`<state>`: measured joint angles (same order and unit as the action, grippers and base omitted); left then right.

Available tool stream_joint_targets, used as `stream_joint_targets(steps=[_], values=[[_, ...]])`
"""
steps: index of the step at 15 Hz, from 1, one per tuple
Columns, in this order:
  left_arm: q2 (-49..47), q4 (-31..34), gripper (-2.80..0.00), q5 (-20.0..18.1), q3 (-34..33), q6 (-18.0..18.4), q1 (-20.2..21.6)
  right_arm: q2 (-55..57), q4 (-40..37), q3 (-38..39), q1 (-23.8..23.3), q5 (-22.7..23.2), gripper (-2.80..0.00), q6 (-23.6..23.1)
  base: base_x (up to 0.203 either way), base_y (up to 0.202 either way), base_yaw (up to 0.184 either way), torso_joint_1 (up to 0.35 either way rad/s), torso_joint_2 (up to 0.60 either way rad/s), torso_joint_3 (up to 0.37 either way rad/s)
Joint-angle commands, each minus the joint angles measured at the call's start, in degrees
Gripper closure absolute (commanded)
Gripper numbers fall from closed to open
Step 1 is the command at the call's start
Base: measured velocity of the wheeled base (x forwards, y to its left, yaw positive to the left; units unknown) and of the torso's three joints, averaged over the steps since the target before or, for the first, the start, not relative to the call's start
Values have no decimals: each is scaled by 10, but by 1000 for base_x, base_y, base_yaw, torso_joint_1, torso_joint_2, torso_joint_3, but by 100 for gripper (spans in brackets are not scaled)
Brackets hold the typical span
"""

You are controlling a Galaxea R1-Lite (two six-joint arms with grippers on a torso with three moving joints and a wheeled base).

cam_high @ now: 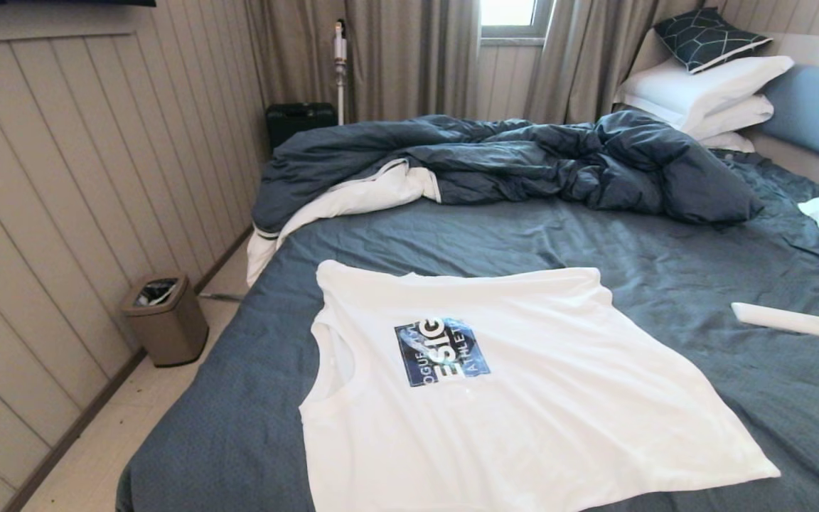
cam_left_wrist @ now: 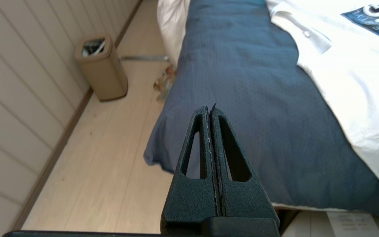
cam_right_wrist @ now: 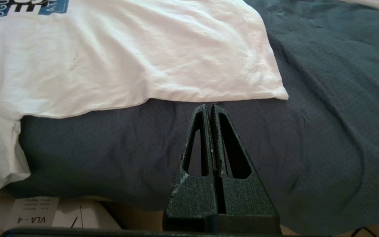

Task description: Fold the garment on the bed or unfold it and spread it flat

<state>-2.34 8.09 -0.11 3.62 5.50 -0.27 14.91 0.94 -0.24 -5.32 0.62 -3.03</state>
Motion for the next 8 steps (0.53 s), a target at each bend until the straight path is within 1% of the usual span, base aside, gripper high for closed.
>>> stream_joint_targets(steps=[1, 2, 4, 5, 8], values=[[23, 2, 0, -1, -6, 1, 0, 5, -10, 2, 3, -2, 0, 5, 0, 0, 0, 0, 0, 0], [23, 1, 0, -1, -6, -1, 0, 8, -10, 2, 8, -3, 0, 8, 0, 0, 0, 0, 0, 0], [23, 0, 0, -7, -5, -1, 0, 10, -9, 2, 18, 2, 0, -11, 0, 0, 0, 0, 0, 0], [23, 0, 0, -7, -6, -1, 0, 9, -9, 2, 34, 4, 0, -15, 0, 0, 0, 0, 0, 0], [23, -1, 0, -5, -6, -12, 0, -1, -10, 2, 34, 2, 0, 7, 0, 0, 0, 0, 0, 0]])
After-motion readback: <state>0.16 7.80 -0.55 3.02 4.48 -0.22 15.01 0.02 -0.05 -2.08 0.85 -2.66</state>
